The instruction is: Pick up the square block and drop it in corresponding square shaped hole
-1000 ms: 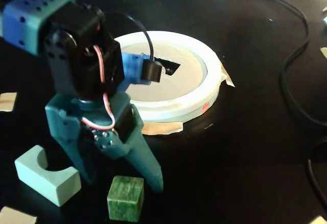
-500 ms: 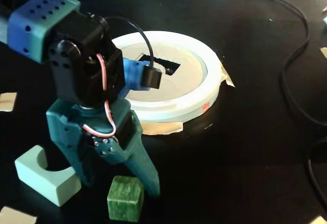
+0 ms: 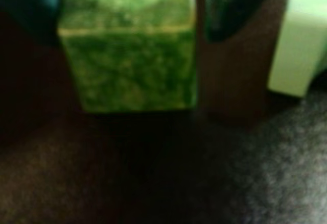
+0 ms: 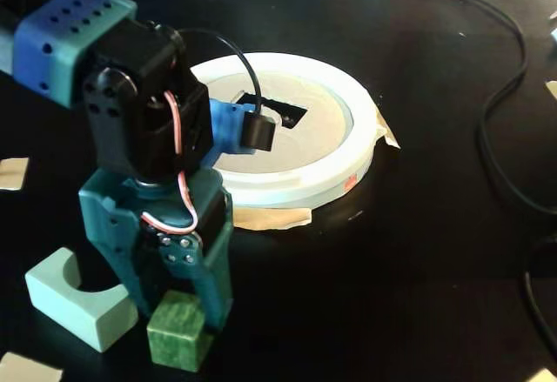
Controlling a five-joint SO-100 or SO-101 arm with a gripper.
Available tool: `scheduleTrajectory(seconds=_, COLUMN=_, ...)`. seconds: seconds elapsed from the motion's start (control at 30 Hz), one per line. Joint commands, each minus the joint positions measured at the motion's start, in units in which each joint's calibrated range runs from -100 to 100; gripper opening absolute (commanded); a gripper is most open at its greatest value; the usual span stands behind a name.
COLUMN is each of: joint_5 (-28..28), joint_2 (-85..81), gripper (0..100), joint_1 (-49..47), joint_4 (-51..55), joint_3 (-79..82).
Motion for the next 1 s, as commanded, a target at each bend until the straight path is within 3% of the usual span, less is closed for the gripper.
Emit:
scheduleTrajectory(seconds=0.0, joint_5=-0.1, joint_2=-0.3, gripper=36, joint_1=0.2, joint_4=-0.6, joint_3=-4.4)
scheduleTrajectory(seconds=0.5, joint_5=-0.2, joint_2=-3.4, gripper=36, joint_1=0.3, joint_4=3.3, joint_3=-4.5)
scheduleTrajectory(seconds=0.77, joint_5=-0.4, joint_2=-16.7, gripper=36, joint_1=0.3, joint_4=11.0, joint_3=-4.4)
scheduleTrajectory(seconds=0.97, joint_5=-5.2, joint_2=-27.8, gripper=36, joint_1=-3.4, joint_4=19.8, joint_3=-4.5)
